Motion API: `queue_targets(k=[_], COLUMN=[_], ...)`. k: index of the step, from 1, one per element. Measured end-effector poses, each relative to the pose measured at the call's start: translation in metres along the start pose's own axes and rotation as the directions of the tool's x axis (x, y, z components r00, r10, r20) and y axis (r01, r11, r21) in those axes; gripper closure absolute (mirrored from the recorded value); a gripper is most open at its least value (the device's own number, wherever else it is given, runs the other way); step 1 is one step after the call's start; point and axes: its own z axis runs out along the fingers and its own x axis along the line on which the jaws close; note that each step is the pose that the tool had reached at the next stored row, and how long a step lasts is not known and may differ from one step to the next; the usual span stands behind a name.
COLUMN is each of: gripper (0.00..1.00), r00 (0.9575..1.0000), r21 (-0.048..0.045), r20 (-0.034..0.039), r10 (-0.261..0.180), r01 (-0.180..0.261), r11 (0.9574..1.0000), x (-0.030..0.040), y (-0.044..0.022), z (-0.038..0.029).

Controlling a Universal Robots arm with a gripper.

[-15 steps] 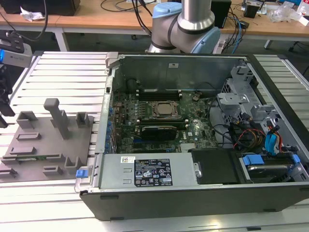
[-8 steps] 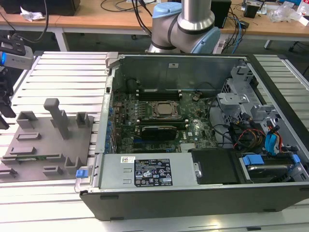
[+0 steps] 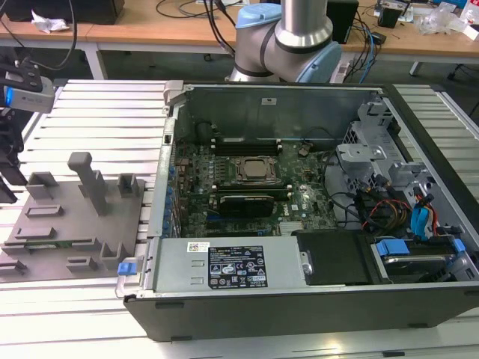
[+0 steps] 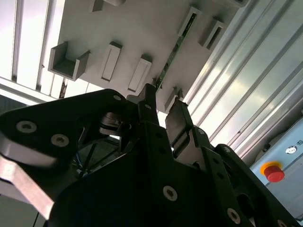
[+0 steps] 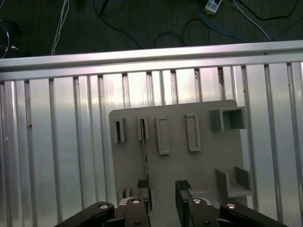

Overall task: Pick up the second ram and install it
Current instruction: 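Pick up the second ram and move it above second insertion slot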

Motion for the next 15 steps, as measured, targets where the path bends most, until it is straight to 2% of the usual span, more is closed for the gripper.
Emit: queue_targets(k=[11, 15], gripper=[0.64, 0.64], r00=[1.0, 1.0], r21=[-0.0001, 0.0], r20=[-0.0001, 0.0], r10=[-0.001, -0.001], r01=[0.001, 0.001], r11=[1.0, 1.0], x=[0.0001, 0.0002], y=[-0.0003, -0.0006], z=[0.0078, 0.0135])
